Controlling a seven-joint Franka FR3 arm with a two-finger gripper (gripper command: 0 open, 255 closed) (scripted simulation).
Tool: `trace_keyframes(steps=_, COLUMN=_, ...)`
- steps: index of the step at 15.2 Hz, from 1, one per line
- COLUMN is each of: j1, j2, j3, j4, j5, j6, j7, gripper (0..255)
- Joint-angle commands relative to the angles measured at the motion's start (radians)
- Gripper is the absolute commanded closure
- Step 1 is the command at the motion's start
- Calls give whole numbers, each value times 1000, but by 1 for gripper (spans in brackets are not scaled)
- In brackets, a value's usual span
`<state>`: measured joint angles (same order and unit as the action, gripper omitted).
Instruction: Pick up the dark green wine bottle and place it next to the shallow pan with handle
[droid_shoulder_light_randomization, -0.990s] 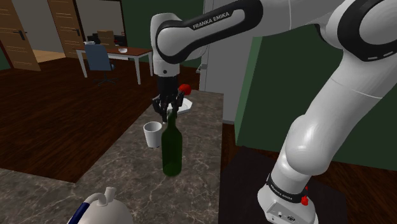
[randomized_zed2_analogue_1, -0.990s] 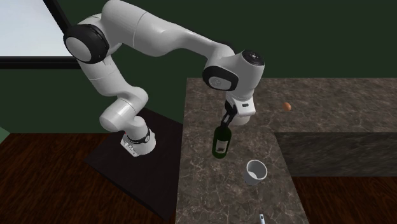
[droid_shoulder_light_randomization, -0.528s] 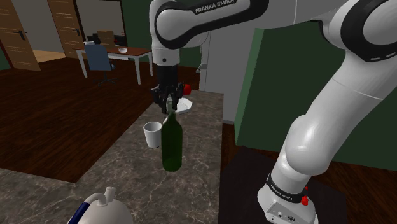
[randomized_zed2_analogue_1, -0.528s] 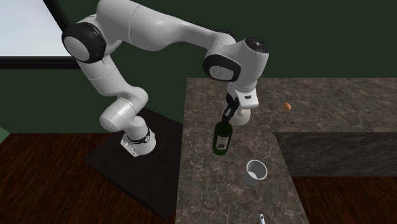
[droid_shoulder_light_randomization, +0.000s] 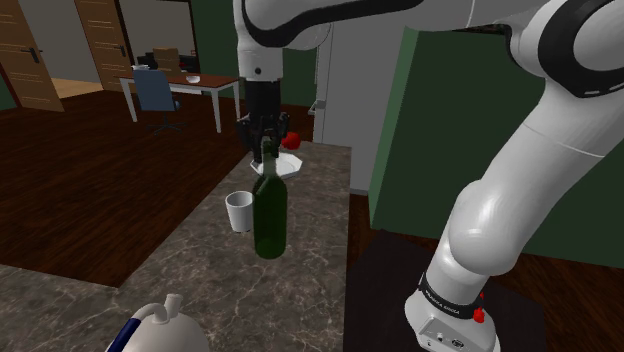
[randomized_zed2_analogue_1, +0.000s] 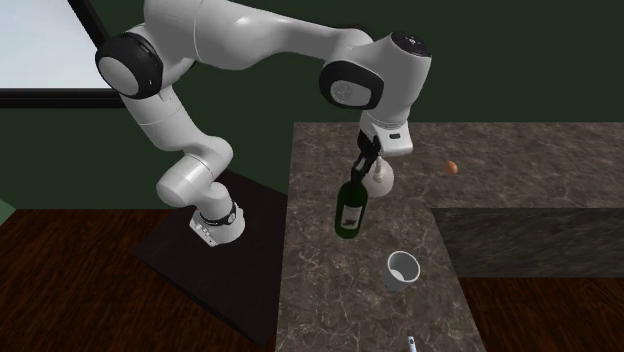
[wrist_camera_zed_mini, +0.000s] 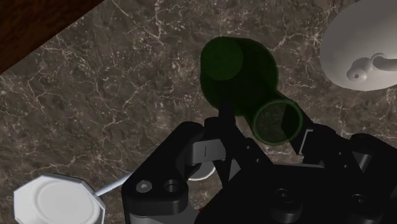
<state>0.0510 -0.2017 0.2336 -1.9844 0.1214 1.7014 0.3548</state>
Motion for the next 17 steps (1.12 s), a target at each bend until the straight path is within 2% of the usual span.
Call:
trace_keyframes(steps=1, j1=0, j2=1, j3=-1, j4=26, j5=-1, j6=-25, j7=2, gripper=255)
trace_keyframes(steps=5, j1=-1, j2=3, j3=-2, j4=74, j5=-2, j6=-71, j7=6, gripper=255)
trace_keyframes(steps=17, j1=-124, j2=101, j3=-162, j4=181, j5=-67, j6=-101, j7=-263, gripper=255)
